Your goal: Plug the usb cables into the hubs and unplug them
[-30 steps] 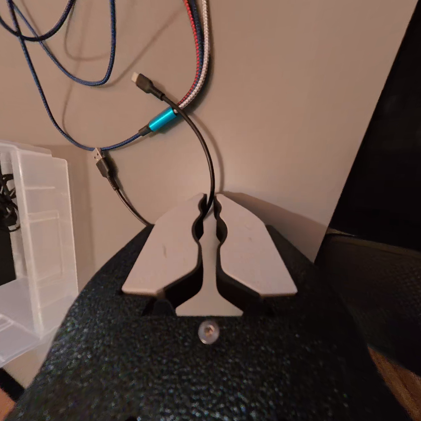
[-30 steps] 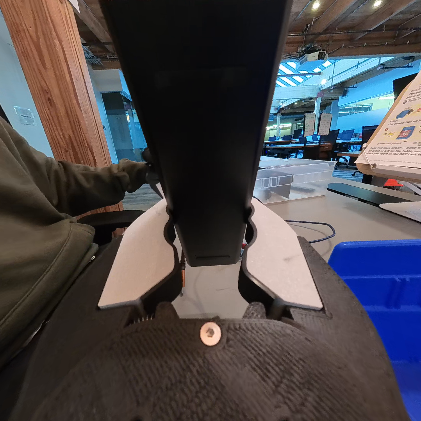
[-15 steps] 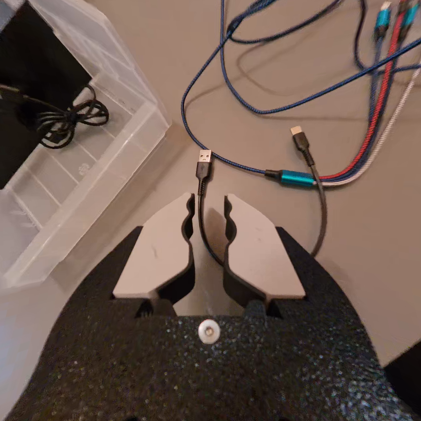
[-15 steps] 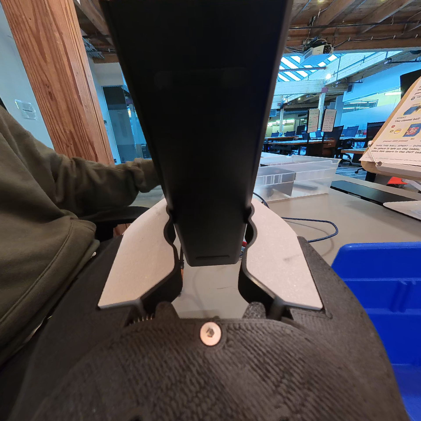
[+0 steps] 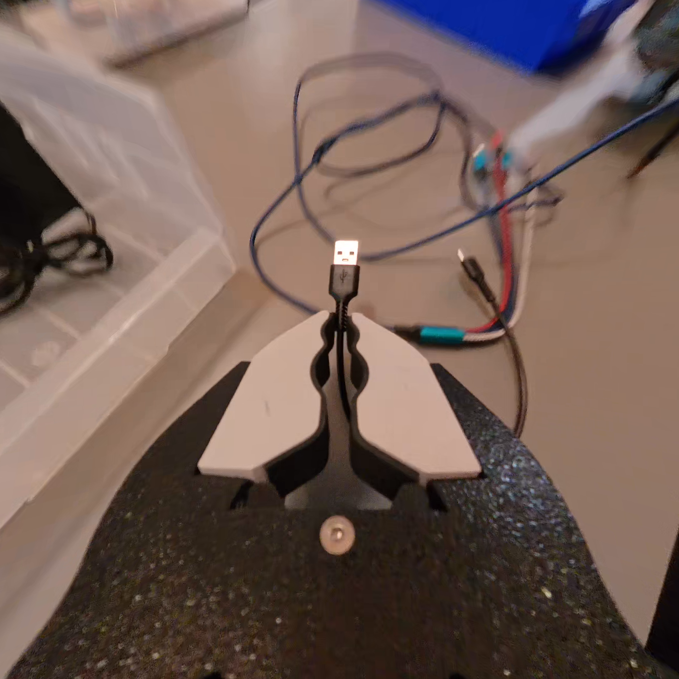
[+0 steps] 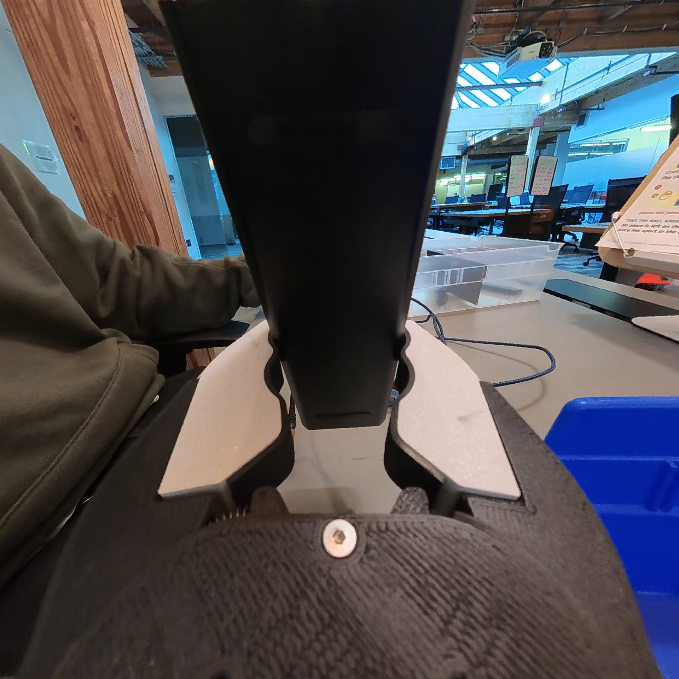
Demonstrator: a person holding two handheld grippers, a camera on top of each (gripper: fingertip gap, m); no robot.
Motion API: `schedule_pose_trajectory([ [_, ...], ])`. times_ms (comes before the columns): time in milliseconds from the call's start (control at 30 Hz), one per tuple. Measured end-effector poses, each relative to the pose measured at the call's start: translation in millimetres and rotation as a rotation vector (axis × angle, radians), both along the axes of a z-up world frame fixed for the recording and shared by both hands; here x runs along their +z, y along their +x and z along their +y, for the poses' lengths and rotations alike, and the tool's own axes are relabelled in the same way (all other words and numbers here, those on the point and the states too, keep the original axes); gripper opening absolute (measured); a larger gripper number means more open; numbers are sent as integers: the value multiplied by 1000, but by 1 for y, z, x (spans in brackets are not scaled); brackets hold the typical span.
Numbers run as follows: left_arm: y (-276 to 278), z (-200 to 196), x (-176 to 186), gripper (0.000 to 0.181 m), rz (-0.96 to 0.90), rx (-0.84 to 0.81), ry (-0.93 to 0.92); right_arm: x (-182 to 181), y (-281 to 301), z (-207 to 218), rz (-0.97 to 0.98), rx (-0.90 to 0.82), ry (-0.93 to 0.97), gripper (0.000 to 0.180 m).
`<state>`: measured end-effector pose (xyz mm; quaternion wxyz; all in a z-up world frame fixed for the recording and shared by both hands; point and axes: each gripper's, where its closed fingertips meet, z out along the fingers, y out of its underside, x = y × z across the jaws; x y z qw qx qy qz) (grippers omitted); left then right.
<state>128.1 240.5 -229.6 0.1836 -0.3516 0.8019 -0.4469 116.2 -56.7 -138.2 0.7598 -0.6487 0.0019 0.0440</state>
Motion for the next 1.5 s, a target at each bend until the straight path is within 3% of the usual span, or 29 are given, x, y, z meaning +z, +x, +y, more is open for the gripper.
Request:
schedule_pose_trajectory([
  [33, -1, -8, 13, 5, -53, -32, -56, 0, 0, 0, 0, 1, 1, 60],
  [267, 0, -39, 64, 5, -222, -158, -143, 0, 0, 0, 1, 2, -2, 60],
  [333, 6, -43, 80, 5, -251, -129, -178, 0, 0, 1, 1, 2, -1, 60],
  [400, 24, -31, 102, 5, -358, 21, -153, 0, 1, 0, 2, 0, 2, 60],
  [467, 41, -5, 131, 5, -536, 250, -5, 0, 0, 0, 1, 0, 5, 60],
  [567, 41, 25, 174, 5, -787, 494, 369, 0, 0, 0, 2, 3, 2, 60],
  [667, 22, -3, 196, 4, -988, 443, 601, 0, 0, 0, 0, 1, 4, 60],
  [833, -9, -45, 172, 5, -1091, 286, 922, 1, 1, -1, 3, -1, 15, 60],
  [933, -5, -11, 165, 5, -970, 327, 933, 1, 1, -1, 7, 1, 14, 60],
  [1067, -5, 84, 207, 5, -903, 642, 1107, 1, 1, 0, 1, 1, 7, 60],
  [1167, -12, 99, 226, 5, -923, 762, 1081, 0, 1, 0, 3, -1, 2, 60],
  [1267, -12, 55, 192, 5, -958, 597, 998, 0, 1, 0, 4, 0, 3, 60],
  [1400, -15, -14, 84, 4, -715, 257, 850, 0, 1, 0, 2, 2, 3, 60],
  [1500, -24, -45, 31, 5, -519, 121, 752, 0, 0, 0, -2, 3, -1, 60],
])
